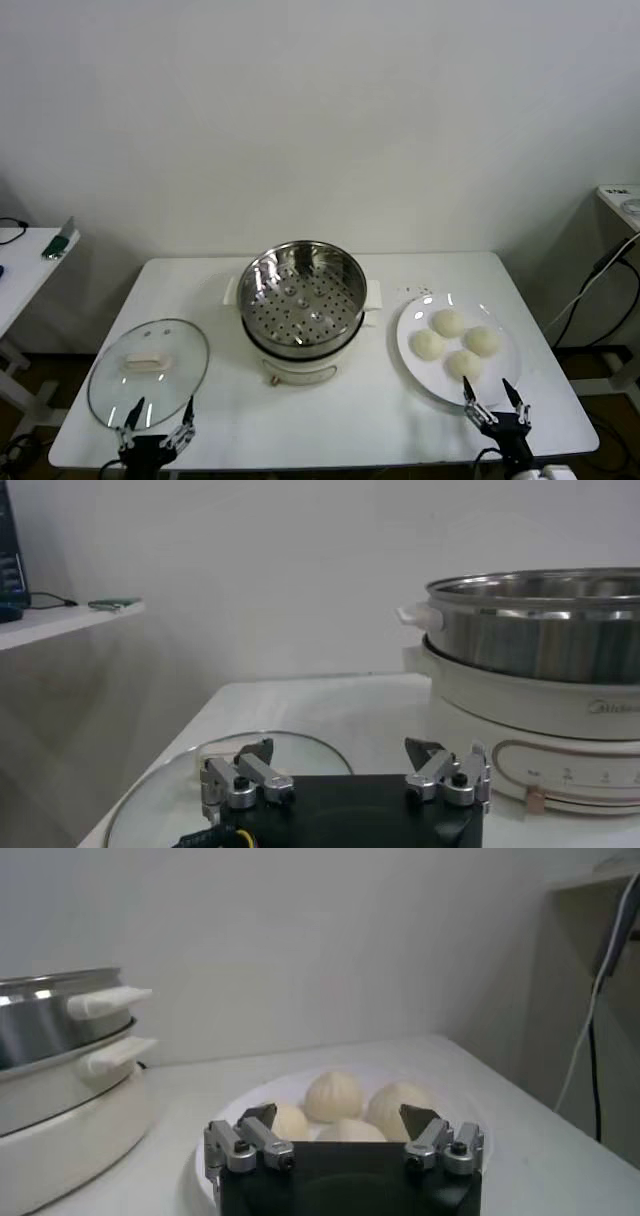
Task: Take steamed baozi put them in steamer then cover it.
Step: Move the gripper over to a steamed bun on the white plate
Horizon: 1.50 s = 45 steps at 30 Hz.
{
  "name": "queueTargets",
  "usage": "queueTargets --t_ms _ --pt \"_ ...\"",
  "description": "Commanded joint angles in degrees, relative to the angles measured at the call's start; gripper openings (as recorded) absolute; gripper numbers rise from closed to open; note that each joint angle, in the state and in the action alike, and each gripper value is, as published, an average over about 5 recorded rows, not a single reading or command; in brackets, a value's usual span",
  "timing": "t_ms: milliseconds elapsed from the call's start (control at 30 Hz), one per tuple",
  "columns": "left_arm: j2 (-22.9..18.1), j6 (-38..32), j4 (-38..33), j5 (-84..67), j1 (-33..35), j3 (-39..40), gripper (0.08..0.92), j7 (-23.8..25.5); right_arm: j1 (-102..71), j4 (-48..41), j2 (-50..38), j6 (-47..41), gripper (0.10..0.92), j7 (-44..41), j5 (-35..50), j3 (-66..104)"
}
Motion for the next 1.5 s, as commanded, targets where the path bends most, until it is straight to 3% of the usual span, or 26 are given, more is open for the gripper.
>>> queueTargets --t_ms 33,200,367,567,700,900,1133,1300,1500 --pt "0.01 0.03 -0.14 0.06 0.02 0.09 0.823 0.02 5.37 1.60 -1.08 -8.68 0.823 0.32 -1.39 1.33" --pt "-0.09 -0.02 -0.33 0.15 -0.16 0.58 0.823 0.02 21.59 -1.50 -9.90 -17.65 0.823 -3.43 -5.43 -2.19" --pt "-0.18 -0.05 -0.73 0.26 -0.18 0.95 0.823 0.04 37.80 -11.02 -25.63 -22.58 0.823 -20.49 -14.57 -12.42" --pt "-0.36 -0.37 -0.79 1.25 0.04 1.56 0.823 0.06 51.29 -20.45 -42.00 -14.61 0.823 -48.34 -28.01 -28.08" --pt "-0.66 -0.60 -0.32 2.01 -0.14 2.16 0.823 0.13 61.67 -25.68 -46.37 -6.24 0.823 -61.27 -34.64 -38.84" --pt "-0.88 -0.75 0.17 2.56 -0.43 2.42 0.823 0.19 82.40 -30.98 -44.33 -2.24 0.823 -70.85 -36.04 -60.66" --pt "-1.26 -0.75 0.21 3.22 -0.47 2.45 0.823 0.31 107.36 -41.88 -31.86 -3.96 0.823 -73.07 -29.44 -88.36" --pt "-1.52 -0.85 0.43 3.61 -0.36 2.31 0.823 0.41 110.73 -49.58 -21.66 -5.18 0.823 -72.23 -25.13 -94.16" --pt "-1.62 -0.76 0.66 3.49 -0.35 1.69 0.823 1.04 106.74 -55.49 -14.02 -5.54 0.823 -71.65 -26.66 -94.42"
